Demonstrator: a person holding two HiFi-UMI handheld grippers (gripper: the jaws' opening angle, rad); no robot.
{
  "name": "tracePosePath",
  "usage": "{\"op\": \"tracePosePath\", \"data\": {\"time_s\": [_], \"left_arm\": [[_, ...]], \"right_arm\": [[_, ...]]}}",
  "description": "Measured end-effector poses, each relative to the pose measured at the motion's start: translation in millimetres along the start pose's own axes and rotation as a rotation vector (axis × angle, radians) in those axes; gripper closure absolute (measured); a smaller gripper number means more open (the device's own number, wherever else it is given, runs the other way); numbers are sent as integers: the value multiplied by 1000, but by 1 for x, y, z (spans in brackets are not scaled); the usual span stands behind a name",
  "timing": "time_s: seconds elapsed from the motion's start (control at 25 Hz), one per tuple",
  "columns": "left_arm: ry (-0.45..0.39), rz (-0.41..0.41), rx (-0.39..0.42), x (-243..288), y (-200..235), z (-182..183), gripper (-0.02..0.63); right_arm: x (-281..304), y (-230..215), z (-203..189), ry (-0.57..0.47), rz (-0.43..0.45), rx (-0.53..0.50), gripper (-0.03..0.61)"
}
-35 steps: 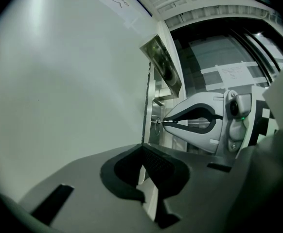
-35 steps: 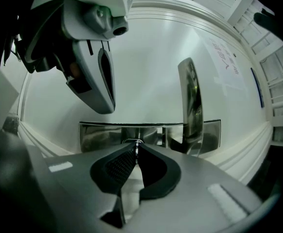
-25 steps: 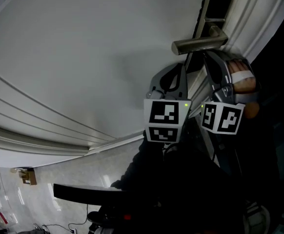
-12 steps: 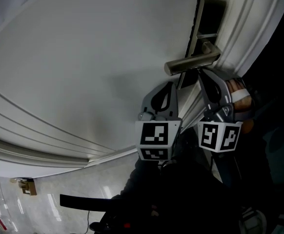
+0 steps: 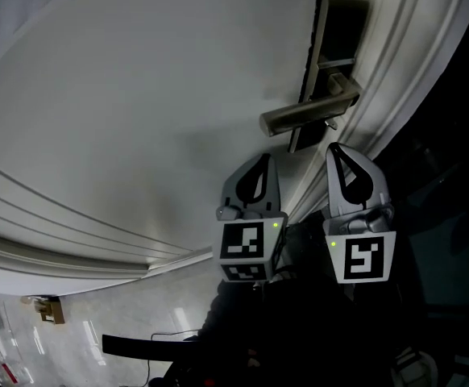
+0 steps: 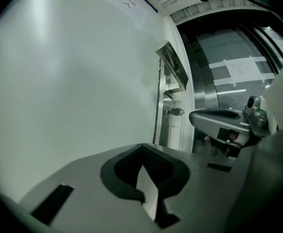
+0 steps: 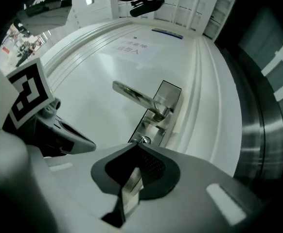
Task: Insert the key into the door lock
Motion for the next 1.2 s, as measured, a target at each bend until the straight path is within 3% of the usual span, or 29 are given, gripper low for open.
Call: {"op": "tracePosePath", "data": {"time_s": [0.52, 1.2], "left_arm": [[16, -12, 13, -6, -12, -7, 614], [18, 4, 10, -6, -10, -8, 612]], "right_arm": [[-9, 6, -15, 55, 24, -34, 578], [-10, 1, -13, 47, 20, -56, 578]]}}
Point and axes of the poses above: the fingertips, and each gripper's own axes: x forward along the fingers, y to its left, z out of its top, the point moved 3 cm from there along -x, backward along the fingers, and after that the axes turned 6 degrees about x, right-handed, at the moved point
